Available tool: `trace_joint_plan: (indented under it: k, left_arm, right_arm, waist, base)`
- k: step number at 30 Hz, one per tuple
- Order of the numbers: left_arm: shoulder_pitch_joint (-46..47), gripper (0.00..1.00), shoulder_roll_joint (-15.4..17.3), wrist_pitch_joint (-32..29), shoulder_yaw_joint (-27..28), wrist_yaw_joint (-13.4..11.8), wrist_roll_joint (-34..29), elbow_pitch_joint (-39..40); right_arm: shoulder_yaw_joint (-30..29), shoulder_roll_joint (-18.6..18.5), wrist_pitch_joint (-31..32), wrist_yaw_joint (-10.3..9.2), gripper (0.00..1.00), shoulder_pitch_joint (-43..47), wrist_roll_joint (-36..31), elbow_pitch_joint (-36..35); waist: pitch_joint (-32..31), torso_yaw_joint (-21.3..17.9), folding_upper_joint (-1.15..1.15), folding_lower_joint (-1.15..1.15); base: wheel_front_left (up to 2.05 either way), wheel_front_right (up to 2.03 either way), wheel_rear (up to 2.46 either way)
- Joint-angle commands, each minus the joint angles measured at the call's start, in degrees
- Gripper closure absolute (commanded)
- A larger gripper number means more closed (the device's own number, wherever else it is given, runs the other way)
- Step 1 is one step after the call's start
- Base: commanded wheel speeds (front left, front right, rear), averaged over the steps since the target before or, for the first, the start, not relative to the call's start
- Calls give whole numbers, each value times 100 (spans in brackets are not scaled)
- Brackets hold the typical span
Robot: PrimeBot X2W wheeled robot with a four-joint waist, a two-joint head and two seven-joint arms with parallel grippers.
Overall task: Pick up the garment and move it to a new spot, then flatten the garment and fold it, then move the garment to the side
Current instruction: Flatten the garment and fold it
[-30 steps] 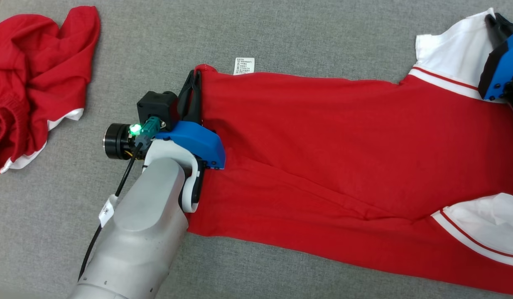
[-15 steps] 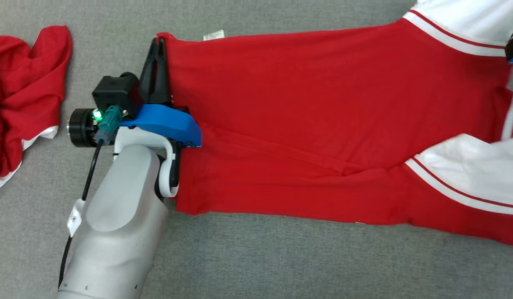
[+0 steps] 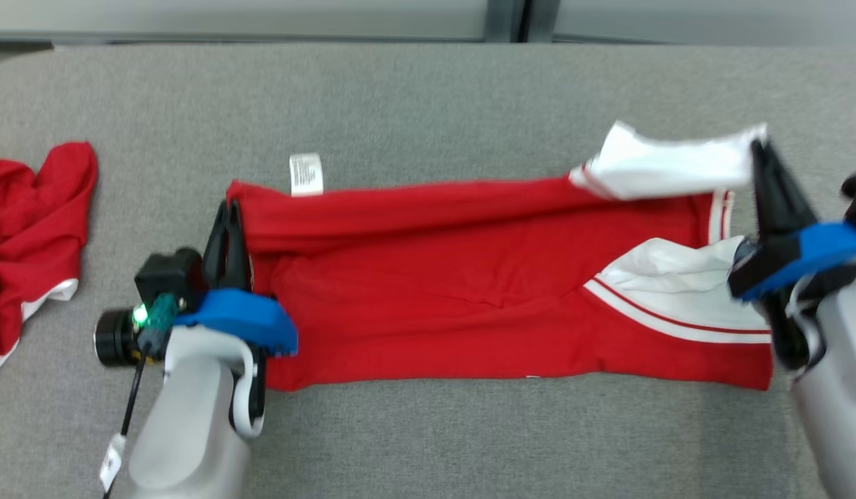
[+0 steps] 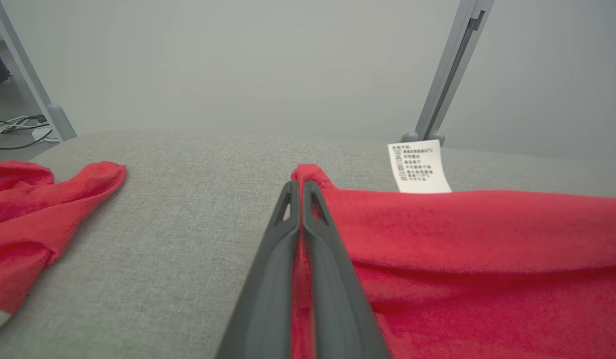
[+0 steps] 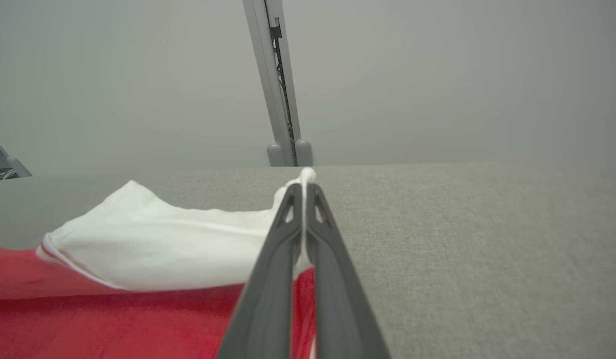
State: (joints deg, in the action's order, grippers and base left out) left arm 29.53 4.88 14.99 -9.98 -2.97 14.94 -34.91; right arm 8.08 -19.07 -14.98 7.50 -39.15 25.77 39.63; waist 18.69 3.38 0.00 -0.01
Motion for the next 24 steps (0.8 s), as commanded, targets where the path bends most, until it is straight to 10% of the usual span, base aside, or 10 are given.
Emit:
trace_joint_plan:
  k: [1, 14, 15, 16, 24]
  left_arm:
    - [-203, 100, -18, 27, 78, 36, -47, -6]
    - [-1494, 100, -193, 26, 313, 187, 47, -318]
    - [-1530, 65, -191, 26, 346, 159, 81, -304]
    - [-1561, 0, -189, 26, 371, 127, 131, -272]
    - [-1855, 0, -199, 26, 215, -66, 281, 111]
  right_arm:
    - [-11, 69, -29, -2, 100, 328, 43, -84]
    - [-134, 558, -31, -2, 100, 1789, 312, 223]
    - [-176, 570, -30, -2, 67, 1800, 298, 265]
    - [-232, 598, -31, -2, 0, 1806, 298, 280]
    - [-570, 717, -30, -1, 0, 1671, 212, 429]
  waist:
    - [-289, -220, 0, 1]
    - [-872, -321, 0, 1]
    - [-886, -312, 0, 1]
    - [-898, -301, 0, 1]
    - [-913, -44, 0, 1]
  base:
    - [0, 0, 0]
    - [0, 0, 0]
    - [0, 0, 0]
    - [0, 0, 0]
    - [0, 0, 0]
